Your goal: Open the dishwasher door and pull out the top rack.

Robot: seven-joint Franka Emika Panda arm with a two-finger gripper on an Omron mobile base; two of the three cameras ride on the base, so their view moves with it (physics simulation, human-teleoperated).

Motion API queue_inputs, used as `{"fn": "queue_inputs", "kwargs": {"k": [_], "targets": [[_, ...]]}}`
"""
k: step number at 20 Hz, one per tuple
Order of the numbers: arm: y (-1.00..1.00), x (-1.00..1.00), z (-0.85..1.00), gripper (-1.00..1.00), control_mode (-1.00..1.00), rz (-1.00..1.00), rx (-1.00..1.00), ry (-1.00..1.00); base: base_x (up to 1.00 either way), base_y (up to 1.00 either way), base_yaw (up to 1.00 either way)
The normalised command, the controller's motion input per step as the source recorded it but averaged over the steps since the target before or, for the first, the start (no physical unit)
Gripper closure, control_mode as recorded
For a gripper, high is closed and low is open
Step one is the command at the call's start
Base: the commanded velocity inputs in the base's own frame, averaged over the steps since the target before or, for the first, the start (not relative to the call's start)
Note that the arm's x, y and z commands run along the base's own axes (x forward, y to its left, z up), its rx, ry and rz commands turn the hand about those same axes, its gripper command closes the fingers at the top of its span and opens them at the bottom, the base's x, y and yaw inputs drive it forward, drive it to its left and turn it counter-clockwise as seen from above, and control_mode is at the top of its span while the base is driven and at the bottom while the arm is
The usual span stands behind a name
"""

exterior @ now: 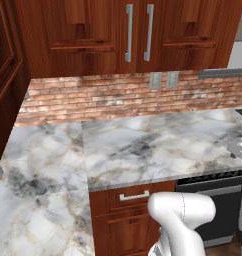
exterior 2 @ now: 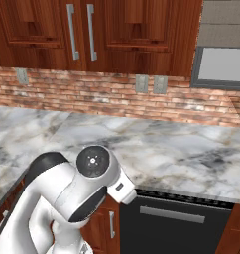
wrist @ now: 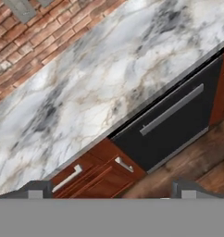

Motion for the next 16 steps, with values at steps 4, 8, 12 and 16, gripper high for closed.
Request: {"fn": "queue_inputs", "kwargs": {"k": [4,8,12,16], "targets": [[-0.18,-0.25,-0.02,-1.0,-1.0,0.0,0.02,-0.06,0.0,0.0,0.0],[-0.19,-0.26,-0.02,-1.0,-1.0,-0.01,0.03,-0.04,0.0,0.0,0.0],[-0.16,-0.27,-0.03,-1.0,-1.0,-0.01,0.05,-0.03,0.0,0.0,0.0],[-0.16,-0.28,-0.02,-1.0,-1.0,-0.01,0.05,-0.04,0.0,0.0,0.0]]}}
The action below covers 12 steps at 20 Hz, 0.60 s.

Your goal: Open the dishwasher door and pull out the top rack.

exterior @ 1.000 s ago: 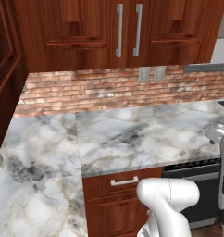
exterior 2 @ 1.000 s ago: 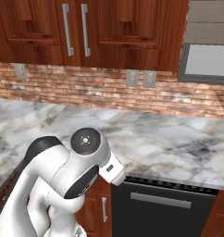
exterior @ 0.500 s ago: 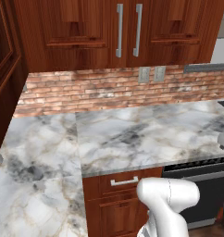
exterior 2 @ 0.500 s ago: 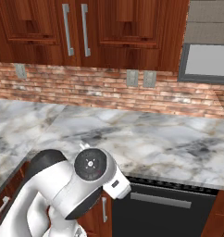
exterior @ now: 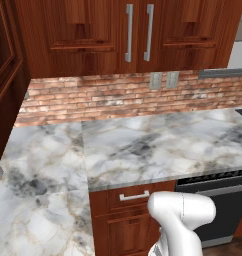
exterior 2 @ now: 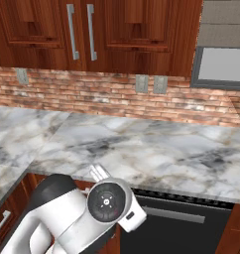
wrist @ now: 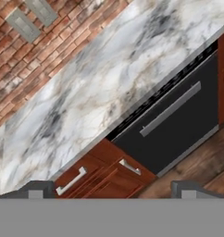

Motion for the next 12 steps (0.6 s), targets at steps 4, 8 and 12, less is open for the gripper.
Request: {"fn": "queue_inputs", "kwargs": {"k": [4,8,12], "targets": [[-0.15,-0.28,-0.04,-1.0,-1.0,-0.01,0.05,-0.03,0.0,0.0,0.0],[-0.13,-0.31,-0.07,-1.0,-1.0,-0.02,0.03,-0.03,0.0,0.0,0.0],[-0.1,-0.35,-0.08,-1.0,-1.0,-0.03,0.02,-0.04,0.0,0.0,0.0]]}}
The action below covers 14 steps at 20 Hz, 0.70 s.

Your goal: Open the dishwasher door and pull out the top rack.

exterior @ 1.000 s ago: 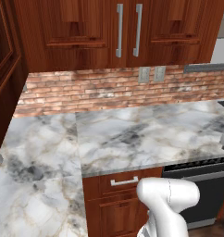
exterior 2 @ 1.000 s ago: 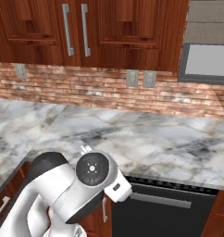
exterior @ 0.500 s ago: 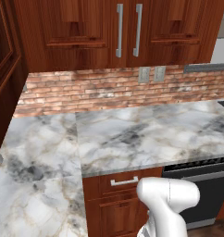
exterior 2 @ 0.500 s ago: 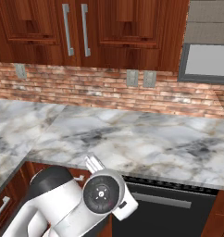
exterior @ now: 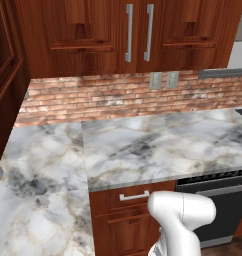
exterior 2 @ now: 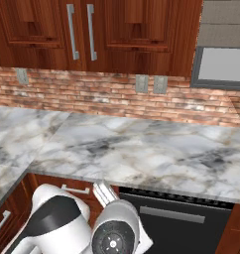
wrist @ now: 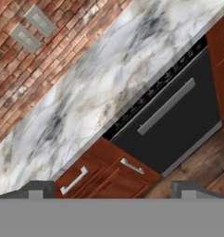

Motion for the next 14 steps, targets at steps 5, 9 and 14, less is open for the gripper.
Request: {"fn": "queue_inputs", "kwargs": {"k": [5,9,14], "targets": [[-0.1,-0.35,-0.07,-1.0,-1.0,-0.03,0.02,-0.03,0.0,0.0,0.0],[-0.1,-0.34,-0.06,-1.0,-1.0,-0.03,0.02,-0.03,0.0,0.0,0.0],[-0.04,-0.32,-0.03,-1.0,-1.0,-0.04,0.01,-0.02,0.0,0.0,0.0]]}}
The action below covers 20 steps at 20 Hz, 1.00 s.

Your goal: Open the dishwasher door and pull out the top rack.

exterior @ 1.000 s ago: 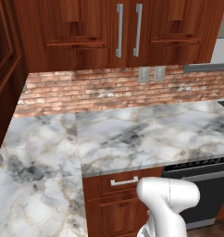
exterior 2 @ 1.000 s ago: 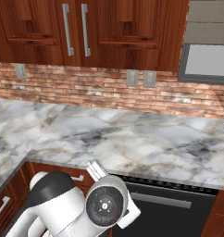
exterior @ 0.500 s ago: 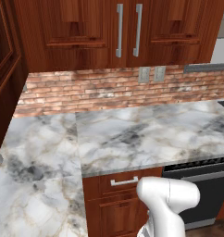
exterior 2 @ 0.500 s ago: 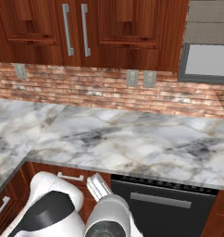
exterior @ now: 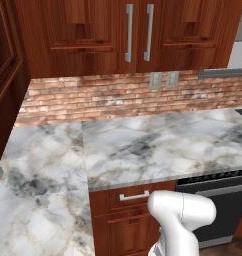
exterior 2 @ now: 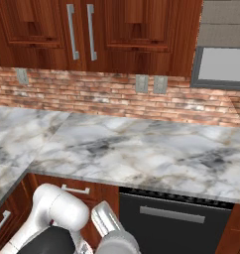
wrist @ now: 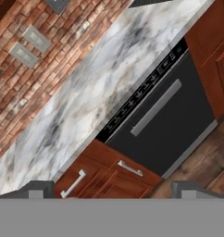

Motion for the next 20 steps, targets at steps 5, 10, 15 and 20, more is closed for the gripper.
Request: {"fn": "queue_inputs", "kwargs": {"k": [5,10,15,20], "targets": [[-0.07,-0.3,-0.03,-1.0,-1.0,-0.04,0.01,-0.03,0.0,0.0,0.0],[-0.12,-0.3,-0.07,-1.0,-1.0,-0.04,0.04,-0.01,0.0,0.0,0.0],[-0.14,-0.28,-0.04,-1.0,-1.0,-0.03,0.06,-0.01,0.0,0.0,0.0],[-0.13,-0.26,-0.03,-1.0,-1.0,-0.02,0.06,-0.01,0.0,0.0,0.0]]}}
